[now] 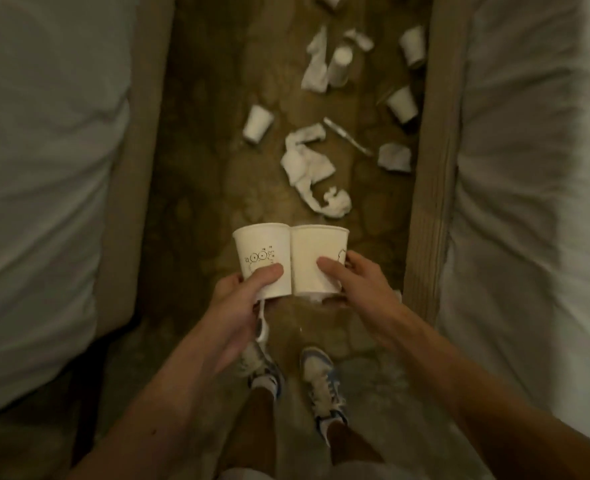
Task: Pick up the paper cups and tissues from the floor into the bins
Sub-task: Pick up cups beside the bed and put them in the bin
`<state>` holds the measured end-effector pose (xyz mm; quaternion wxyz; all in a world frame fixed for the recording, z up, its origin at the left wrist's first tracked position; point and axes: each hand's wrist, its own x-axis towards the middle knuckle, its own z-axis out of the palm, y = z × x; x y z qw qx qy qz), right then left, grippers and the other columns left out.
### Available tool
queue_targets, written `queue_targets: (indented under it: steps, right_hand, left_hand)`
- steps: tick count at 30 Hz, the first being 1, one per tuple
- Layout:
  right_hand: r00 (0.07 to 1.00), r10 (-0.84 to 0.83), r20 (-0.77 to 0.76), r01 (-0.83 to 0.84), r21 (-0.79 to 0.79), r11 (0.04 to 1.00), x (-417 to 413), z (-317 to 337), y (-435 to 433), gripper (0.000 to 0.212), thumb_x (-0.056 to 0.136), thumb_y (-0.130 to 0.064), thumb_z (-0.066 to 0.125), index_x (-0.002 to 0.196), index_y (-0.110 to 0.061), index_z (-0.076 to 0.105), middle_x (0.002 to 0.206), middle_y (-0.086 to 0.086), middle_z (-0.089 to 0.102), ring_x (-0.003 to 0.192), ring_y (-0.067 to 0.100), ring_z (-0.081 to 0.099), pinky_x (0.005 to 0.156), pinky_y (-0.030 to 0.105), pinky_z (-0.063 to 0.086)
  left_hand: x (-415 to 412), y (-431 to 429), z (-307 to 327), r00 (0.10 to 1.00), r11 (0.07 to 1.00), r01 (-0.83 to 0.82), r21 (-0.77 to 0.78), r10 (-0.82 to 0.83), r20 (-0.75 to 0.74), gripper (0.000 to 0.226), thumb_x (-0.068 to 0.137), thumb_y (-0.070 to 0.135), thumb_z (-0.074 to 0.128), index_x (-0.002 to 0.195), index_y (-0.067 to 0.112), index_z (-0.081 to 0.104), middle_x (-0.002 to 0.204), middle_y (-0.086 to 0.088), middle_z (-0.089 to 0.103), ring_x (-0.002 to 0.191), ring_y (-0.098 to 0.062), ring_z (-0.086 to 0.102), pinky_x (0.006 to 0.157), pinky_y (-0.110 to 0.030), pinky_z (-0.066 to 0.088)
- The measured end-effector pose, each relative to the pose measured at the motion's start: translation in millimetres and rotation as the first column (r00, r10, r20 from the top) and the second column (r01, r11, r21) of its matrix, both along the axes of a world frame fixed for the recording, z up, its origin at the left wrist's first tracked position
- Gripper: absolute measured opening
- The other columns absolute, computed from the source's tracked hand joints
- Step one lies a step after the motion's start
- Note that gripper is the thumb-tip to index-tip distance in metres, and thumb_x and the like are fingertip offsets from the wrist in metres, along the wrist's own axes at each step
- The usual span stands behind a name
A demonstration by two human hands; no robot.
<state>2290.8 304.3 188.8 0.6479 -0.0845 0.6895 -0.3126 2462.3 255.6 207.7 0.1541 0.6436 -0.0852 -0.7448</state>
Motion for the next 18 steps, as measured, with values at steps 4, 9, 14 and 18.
queue_targets:
  steps: [4,9,14,18]
  right_hand:
    - [0.996,-0.092,0.012,0.093,-0.037,0.995,-17.2,56.8,-34.1,0.033,0.088,-0.033,0.064,0.119,-0.024,0.057,0.113,-0.002,0.066,0.102,0.017,0.065,0.077,0.036,0.060]
    - [0.987,-0.159,0.021,0.160,-0.093,0.983,-23.8,82.2,-89.1,0.056,0.075,-0.046,0.063,0.126,-0.024,0.057,0.112,-0.002,0.070,0.099,0.015,0.069,0.073,0.030,0.059]
    - [0.952,-0.290,-0.099,0.279,-0.110,0.954,-3.7,77.7,-198.3,0.046,0.088,-0.039,0.061,0.128,-0.024,0.044,0.108,-0.003,0.063,0.093,0.014,0.067,0.059,0.019,0.056]
    - [0.904,-0.382,-0.194,0.356,-0.154,0.922,26.6,87.1,-278.4,0.032,0.090,-0.035,0.063,0.115,-0.028,0.043,0.112,0.001,0.062,0.096,0.015,0.066,0.062,0.025,0.058]
  left_hand:
    - [-24.6,-46.3,49.3,0.995,0.999,0.016,-0.035,-0.019,-0.096,0.058,0.061,0.022,0.074,0.113,0.003,0.060,0.094,-0.012,0.076,0.080,-0.022,0.075,0.057,-0.028,0.058]
    - [-32.9,-115.6,68.2,0.977,0.995,0.086,-0.055,-0.095,-0.193,0.068,0.056,0.025,0.078,0.117,-0.002,0.063,0.100,-0.017,0.074,0.085,-0.024,0.074,0.061,-0.028,0.058]
    - [-19.9,-234.0,66.2,0.954,0.969,0.187,-0.162,-0.218,-0.203,0.067,0.051,0.027,0.081,0.112,0.004,0.065,0.098,-0.013,0.076,0.085,-0.022,0.074,0.061,-0.028,0.058]
    - [2.7,-317.5,77.7,0.929,0.949,0.244,-0.200,-0.288,-0.234,0.064,0.062,0.029,0.080,0.119,0.006,0.063,0.103,-0.012,0.075,0.091,-0.023,0.074,0.064,-0.027,0.058]
